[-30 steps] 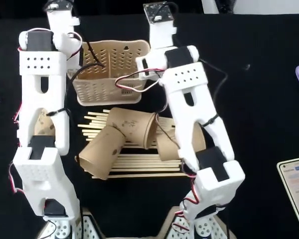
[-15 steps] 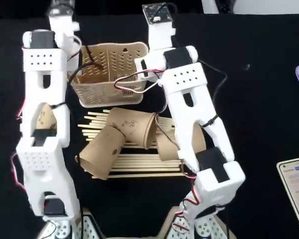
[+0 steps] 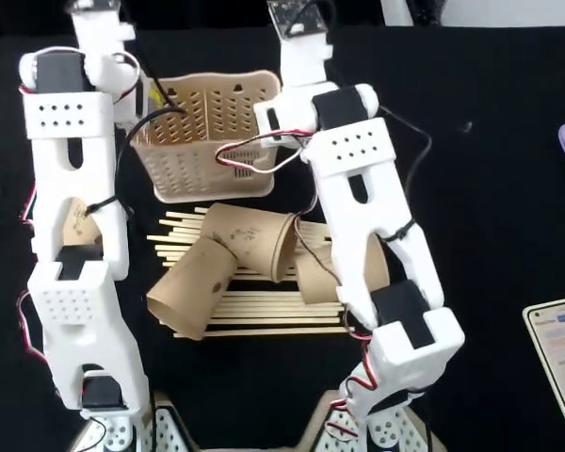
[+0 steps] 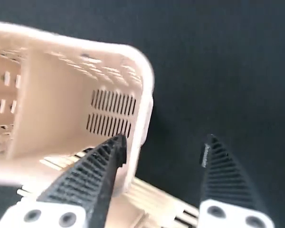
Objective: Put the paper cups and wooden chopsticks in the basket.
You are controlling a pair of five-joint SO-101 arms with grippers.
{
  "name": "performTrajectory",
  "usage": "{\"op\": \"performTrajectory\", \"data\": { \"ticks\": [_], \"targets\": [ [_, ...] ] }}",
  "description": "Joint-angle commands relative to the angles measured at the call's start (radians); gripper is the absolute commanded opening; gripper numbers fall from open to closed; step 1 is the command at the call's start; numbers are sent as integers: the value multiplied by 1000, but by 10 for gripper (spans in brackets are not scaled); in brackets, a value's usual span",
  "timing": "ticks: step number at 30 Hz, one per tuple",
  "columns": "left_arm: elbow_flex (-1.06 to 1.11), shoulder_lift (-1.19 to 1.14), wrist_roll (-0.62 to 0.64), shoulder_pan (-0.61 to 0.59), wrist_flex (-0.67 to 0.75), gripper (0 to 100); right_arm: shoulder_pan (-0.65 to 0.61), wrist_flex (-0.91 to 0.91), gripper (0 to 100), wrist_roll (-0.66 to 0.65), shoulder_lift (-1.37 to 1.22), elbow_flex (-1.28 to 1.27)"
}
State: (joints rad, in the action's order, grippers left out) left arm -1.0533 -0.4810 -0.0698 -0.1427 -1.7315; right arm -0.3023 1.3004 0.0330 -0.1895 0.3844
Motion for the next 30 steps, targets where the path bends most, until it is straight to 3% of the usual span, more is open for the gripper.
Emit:
{"op": "performTrajectory", "data": {
  "ticks": [1, 12, 20, 24, 27, 30],
  "targets": [
    [-140, 31, 28, -13, -28, 202, -3, -18, 262, -41, 74, 111],
    [-288, 31, 49, -19, -28, 203, 15, -6, 263, -51, 79, 266],
    [-423, 183, 51, -127, -32, 180, 46, 242, 234, -51, 193, 407],
    [-211, 374, 51, -153, -32, 20, 52, 341, 93, -51, 234, 404],
    [104, 569, 44, -171, -32, 46, 52, 436, 19, -52, 257, 404],
    [447, 787, 40, -177, -26, 30, 54, 466, 12, -103, 288, 361]
  ]
}}
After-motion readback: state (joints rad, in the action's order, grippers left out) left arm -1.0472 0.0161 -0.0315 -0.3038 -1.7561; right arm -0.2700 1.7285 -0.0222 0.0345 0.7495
